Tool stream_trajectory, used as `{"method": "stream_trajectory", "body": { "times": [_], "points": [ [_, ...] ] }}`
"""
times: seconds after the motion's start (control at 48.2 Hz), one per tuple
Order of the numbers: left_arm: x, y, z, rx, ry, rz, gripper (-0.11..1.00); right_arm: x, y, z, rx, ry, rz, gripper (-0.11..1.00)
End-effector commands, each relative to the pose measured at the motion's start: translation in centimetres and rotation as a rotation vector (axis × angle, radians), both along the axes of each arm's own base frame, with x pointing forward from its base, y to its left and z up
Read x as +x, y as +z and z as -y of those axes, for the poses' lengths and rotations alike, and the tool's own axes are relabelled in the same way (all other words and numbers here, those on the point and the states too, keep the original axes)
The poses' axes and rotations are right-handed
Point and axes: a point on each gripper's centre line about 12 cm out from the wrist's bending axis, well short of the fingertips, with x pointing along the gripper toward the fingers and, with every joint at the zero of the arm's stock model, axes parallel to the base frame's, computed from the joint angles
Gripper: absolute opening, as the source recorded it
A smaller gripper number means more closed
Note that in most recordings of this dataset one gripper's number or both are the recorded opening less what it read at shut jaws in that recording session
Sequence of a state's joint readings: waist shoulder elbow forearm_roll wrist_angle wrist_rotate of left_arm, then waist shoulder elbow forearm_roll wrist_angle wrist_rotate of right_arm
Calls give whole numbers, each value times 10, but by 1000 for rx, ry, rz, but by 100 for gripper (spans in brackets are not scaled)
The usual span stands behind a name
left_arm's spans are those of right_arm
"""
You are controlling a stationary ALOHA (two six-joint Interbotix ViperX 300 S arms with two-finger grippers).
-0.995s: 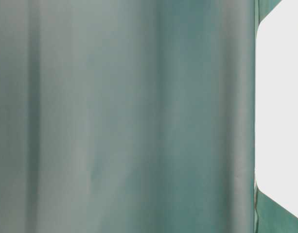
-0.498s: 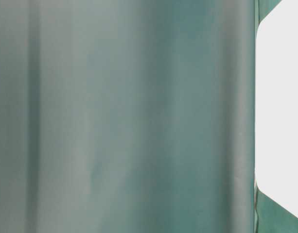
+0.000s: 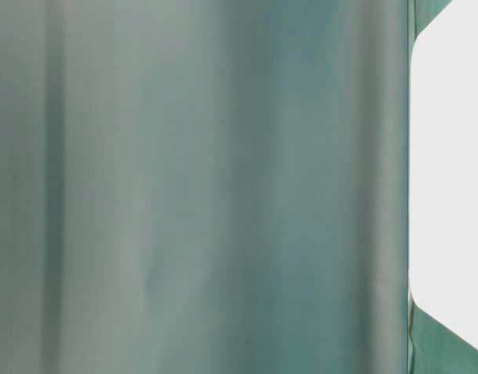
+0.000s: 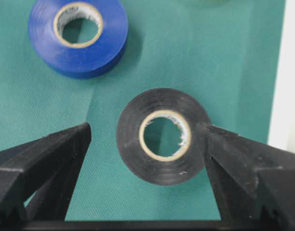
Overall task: Put the tape alternately from left to right into the white case.
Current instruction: 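Move the right gripper over the black tape roll and grasp it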
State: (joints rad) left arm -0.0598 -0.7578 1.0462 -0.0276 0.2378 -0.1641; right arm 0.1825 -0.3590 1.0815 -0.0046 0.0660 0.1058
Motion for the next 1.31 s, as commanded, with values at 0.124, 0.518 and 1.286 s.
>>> {"method": "stream_trajectory", "body": {
  "times": [0.124, 0.518, 1.286],
  "points": [
    [2, 6, 1, -3, -2, 23, 58, 12, -11, -4, -6, 4, -39, 84],
    [1, 6, 1, -3, -2, 24, 58, 21, -31, -6, -19, 7, -109, 84],
    [1, 6, 1, -3, -2, 23, 58, 26, -41, -7, -32, 11, -159, 26]
  ]
}}
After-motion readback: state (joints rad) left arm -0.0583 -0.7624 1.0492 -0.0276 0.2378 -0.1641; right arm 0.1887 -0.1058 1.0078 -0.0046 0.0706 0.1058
